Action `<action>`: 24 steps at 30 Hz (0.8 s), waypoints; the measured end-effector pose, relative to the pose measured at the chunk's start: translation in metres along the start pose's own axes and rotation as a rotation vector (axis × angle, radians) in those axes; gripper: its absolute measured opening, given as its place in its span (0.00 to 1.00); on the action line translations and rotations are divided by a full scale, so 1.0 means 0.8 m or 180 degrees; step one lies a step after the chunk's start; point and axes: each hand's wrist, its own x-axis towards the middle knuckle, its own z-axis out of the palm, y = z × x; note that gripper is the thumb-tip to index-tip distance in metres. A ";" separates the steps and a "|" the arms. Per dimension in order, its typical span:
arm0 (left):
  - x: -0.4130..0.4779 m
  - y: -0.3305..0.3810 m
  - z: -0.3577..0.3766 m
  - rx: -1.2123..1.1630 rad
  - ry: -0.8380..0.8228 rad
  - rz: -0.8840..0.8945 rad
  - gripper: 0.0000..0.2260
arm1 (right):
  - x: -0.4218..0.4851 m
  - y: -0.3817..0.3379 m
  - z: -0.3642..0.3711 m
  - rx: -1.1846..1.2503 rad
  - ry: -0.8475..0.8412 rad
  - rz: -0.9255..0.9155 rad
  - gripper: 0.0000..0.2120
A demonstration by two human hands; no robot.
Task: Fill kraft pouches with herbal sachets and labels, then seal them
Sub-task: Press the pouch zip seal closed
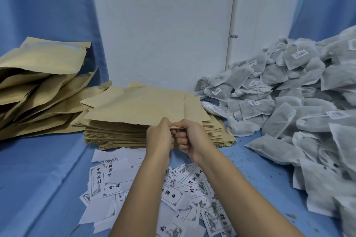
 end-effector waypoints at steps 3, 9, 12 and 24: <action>0.000 0.000 0.000 0.0086 -0.0028 0.0074 0.12 | 0.000 0.000 0.003 0.0054 0.0096 -0.0025 0.16; 0.007 0.005 -0.012 -0.0314 0.0274 0.0193 0.13 | 0.000 -0.003 -0.002 0.0627 0.0675 -0.0138 0.07; 0.000 0.002 -0.003 -0.0282 0.0043 0.0128 0.13 | 0.000 0.008 0.009 0.0731 0.0599 -0.0323 0.10; -0.003 0.005 -0.005 -0.0256 0.0095 0.0036 0.11 | 0.002 0.007 0.005 0.0505 0.1290 -0.0620 0.07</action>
